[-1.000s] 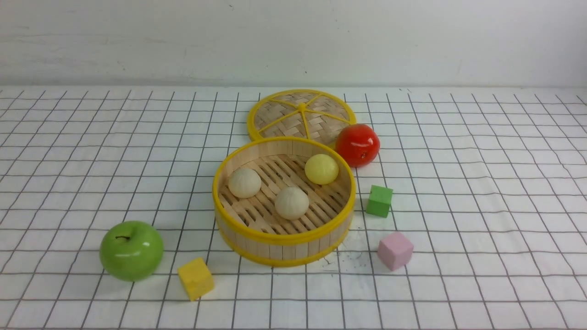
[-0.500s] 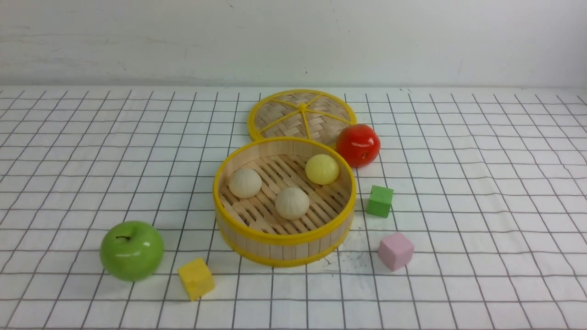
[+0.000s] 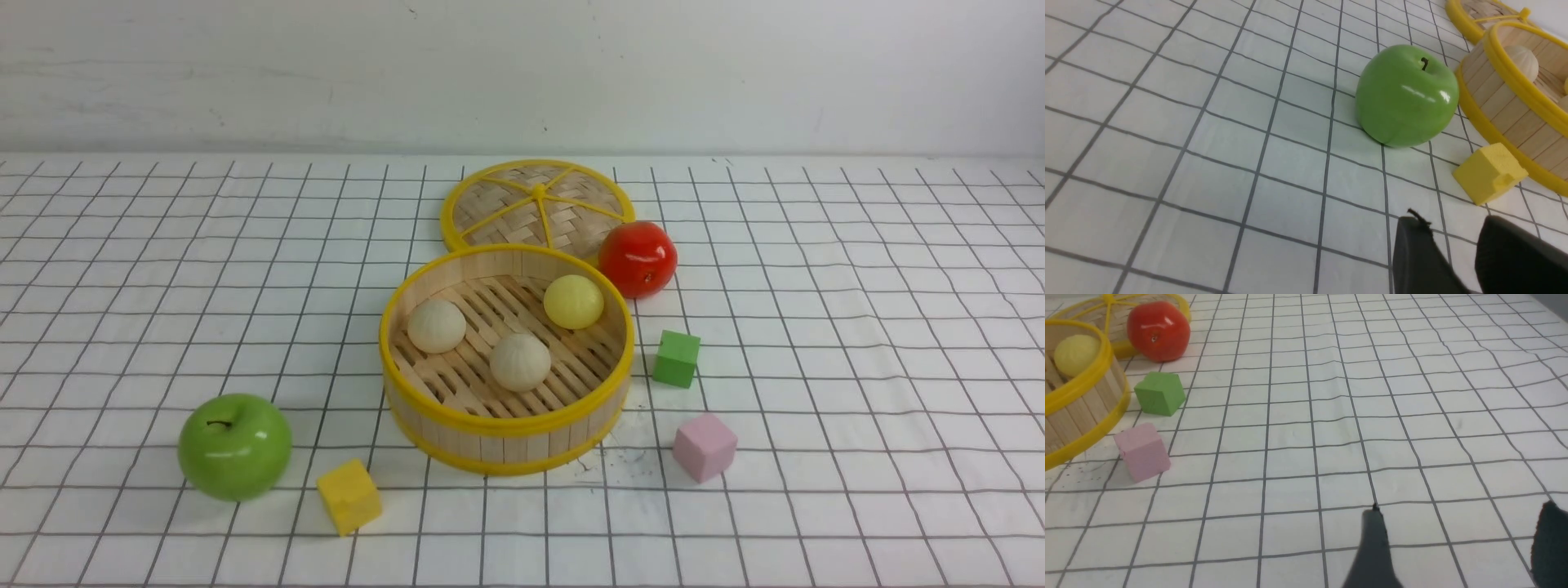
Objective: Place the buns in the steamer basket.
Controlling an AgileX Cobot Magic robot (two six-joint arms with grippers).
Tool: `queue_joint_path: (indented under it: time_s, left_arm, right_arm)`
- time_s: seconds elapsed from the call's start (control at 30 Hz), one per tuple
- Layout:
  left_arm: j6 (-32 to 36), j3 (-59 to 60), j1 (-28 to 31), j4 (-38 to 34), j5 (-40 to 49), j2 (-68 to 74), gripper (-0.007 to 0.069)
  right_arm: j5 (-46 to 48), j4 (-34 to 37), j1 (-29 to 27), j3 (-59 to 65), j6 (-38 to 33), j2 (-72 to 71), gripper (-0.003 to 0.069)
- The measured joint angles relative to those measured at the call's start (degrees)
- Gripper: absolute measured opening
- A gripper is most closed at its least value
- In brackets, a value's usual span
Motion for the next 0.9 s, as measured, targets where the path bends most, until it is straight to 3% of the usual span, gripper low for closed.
queue_joint_path:
  time_s: [0.2, 0.37, 0.47, 0.6, 0.67, 0.9]
  left_arm:
    - [0.0, 0.0, 0.0, 0.0, 0.0, 0.0, 0.0217]
    - [0.0, 0.0, 0.0, 0.0, 0.0, 0.0, 0.0221]
    - [0.0, 0.0, 0.0, 0.0, -0.08, 0.0, 0.0225]
    - [0.0, 0.0, 0.0, 0.0, -0.03, 0.0, 0.0228]
    - [0.0, 0.0, 0.0, 0.0, -0.03, 0.0, 0.0232]
    - [0.0, 0.0, 0.0, 0.0, -0.03, 0.0, 0.0237]
  right_arm:
    - [0.07, -0.25, 0.0, 0.0, -0.06, 0.0, 0.0461]
    - [-1.45, 0.55, 0.0, 2.97, -0.06, 0.0, 0.0386]
    - [-3.05, 2.68, 0.0, 6.17, -0.06, 0.0, 0.0304]
    - [-4.99, 7.11, 0.0, 6.49, 0.05, 0.0, 0.0056]
    - [-5.09, 7.6, 0.0, 6.49, 0.05, 0.0, -0.0004]
    - [-5.21, 7.75, 0.0, 6.56, 0.05, 0.0, -0.0019]
